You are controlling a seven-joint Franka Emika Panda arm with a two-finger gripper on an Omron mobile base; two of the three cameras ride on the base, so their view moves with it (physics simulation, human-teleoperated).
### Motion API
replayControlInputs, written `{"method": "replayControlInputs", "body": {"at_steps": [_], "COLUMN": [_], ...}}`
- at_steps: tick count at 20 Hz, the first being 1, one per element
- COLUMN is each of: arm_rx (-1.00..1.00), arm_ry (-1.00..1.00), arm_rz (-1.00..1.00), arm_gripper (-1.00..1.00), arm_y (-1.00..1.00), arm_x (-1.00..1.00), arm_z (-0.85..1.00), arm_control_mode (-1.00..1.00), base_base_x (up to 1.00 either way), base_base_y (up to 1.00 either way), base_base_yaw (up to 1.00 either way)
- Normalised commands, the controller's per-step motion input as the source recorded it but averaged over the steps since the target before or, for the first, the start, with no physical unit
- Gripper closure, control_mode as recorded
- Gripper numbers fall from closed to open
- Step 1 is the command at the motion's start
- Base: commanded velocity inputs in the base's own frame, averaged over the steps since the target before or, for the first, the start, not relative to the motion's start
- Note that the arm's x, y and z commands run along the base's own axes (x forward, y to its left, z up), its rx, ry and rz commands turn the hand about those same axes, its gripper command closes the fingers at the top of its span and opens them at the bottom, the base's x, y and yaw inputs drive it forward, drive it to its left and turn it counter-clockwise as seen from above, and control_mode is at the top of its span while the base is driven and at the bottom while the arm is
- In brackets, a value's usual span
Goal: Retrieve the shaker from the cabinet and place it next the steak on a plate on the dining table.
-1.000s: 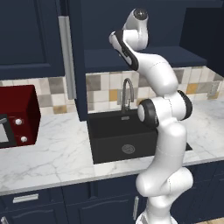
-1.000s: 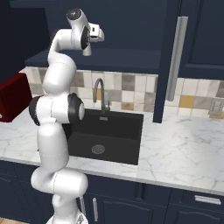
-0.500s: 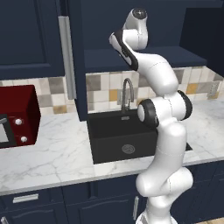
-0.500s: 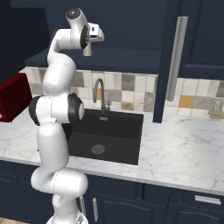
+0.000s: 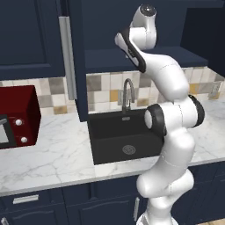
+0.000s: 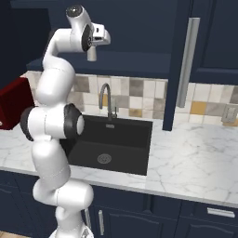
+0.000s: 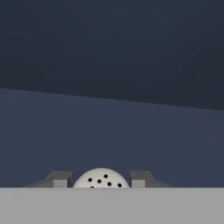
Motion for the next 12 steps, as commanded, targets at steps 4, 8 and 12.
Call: {"method": "replayControlInputs", "body": {"at_steps": [4, 8, 12], "arm_rx": [0.0, 0.0, 0.0], "arm_ry": [-0.09, -0.15, -0.13], "arm_rz": [0.0, 0.0, 0.0], "arm_gripper": [1.0, 1.0, 1.0], "arm_y": [-0.36, -0.34, -0.32], "arm_x": [-1.0, -1.0, -1.0], "arm_z": [0.0, 0.0, 0.0], "arm_control_mode": [-1.0, -1.0, -1.0], "base_base_x": [0.0, 0.0, 0.0], "base_base_y": [0.0, 0.0, 0.0], "base_base_yaw": [0.0, 0.0, 0.0]}}
